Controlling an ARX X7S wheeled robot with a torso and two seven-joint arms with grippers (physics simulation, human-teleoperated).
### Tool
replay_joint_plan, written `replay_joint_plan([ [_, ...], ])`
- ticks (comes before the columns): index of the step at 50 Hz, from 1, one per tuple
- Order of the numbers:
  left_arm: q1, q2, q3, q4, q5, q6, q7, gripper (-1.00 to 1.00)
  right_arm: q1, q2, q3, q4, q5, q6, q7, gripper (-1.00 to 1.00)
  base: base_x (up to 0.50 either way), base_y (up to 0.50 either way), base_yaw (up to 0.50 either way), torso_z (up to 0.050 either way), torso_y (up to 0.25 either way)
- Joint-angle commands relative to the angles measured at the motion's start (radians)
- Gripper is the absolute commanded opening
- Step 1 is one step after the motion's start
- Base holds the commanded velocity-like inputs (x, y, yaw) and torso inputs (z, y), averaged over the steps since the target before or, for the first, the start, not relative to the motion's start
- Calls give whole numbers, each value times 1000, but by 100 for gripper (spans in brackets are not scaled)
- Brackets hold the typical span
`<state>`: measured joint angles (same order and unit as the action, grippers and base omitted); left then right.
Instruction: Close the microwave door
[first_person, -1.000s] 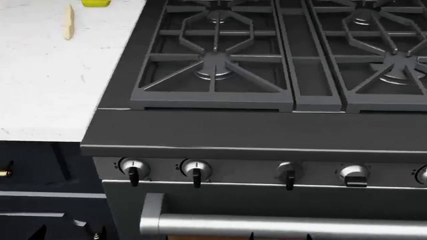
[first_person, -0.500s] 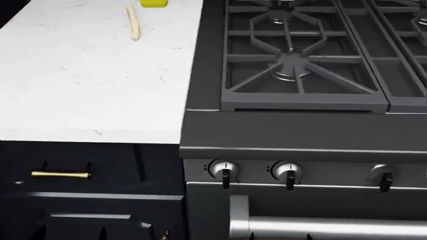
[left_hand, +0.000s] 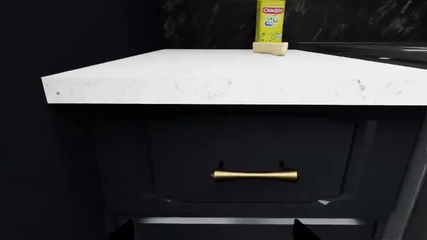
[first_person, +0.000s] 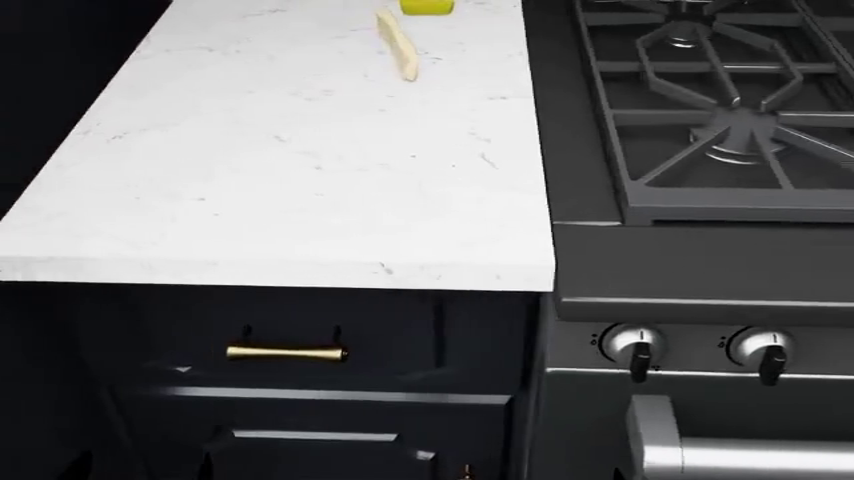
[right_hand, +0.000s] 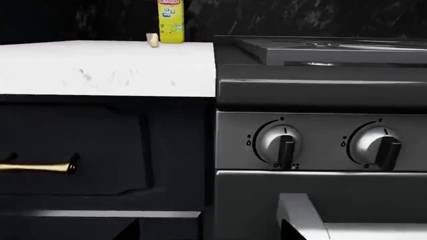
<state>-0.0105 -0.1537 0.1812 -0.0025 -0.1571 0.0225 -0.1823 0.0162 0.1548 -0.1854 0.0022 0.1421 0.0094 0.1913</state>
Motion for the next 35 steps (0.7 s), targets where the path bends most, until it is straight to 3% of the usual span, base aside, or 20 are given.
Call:
replay_joint_plan([
  [1,-3,-6,9,-3,-2,3,-9,100,7,3,-6,8,1,3,15,100,0,316,0,0,0],
  [17,2,-17,24,3,11,21,-25,100,-2,16,-32,-12,-24,4,35,100,0,40,0,0,0],
  [22,14,-36,66,52,155,60,-85,100,-27,39,-101,-103,-182,-23,87,100,0,0,0,0,0],
  [25,58,-60,72,236,287,35,-150,100,-62,61,-133,-230,-283,-41,117,100,0,0,0,0,0],
  [28,160,-88,38,559,425,-6,-193,100,-114,89,-178,-429,-397,-58,123,100,0,0,0,0,0],
  [31,220,-91,47,774,564,-62,-175,100,-145,102,-191,-581,-443,-63,119,100,0,0,0,0,0],
  [35,348,-97,93,1015,824,-21,-165,100,-216,138,-179,-767,-506,-217,180,100,0,0,0,0,0],
])
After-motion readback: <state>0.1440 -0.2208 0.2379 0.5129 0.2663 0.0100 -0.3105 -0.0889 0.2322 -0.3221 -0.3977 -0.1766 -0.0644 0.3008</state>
